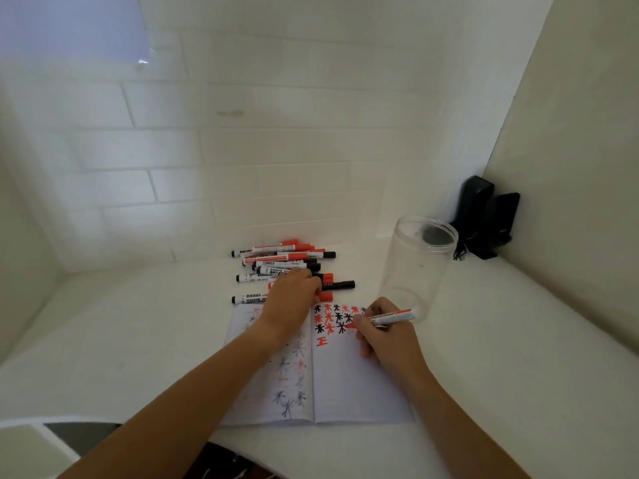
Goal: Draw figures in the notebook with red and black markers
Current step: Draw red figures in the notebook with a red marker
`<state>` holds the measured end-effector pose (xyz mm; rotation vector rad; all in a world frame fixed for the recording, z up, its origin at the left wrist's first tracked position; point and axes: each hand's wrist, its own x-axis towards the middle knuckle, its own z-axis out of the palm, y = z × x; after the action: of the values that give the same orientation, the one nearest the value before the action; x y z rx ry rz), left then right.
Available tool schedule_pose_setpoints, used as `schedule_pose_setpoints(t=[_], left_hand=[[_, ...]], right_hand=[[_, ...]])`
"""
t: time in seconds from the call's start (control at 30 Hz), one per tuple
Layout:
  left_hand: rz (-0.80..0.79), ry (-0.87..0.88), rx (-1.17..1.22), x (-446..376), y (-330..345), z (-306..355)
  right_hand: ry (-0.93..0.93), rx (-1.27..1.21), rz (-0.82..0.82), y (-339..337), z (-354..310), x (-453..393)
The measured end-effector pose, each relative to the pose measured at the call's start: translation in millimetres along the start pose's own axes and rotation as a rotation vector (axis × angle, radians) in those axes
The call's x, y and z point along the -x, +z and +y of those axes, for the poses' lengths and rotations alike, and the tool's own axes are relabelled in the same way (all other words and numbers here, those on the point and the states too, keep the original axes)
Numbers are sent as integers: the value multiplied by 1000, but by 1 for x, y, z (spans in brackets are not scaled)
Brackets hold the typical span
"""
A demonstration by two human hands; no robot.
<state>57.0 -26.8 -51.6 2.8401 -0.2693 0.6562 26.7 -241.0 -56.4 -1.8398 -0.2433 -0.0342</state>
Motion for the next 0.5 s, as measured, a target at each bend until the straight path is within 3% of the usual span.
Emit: schedule_pose_setpoints(t=[0.13, 0.33, 0.5], left_hand=[[-53, 5, -1, -9, -1, -1], [174, 47, 41, 16, -6, -3], [135, 0, 175, 50, -10, -2]], right_hand=[[-31, -12, -33, -1, -5, 2], [-40, -144, -19, -6, -13, 3], [-70, -135, -102, -3, -13, 3]])
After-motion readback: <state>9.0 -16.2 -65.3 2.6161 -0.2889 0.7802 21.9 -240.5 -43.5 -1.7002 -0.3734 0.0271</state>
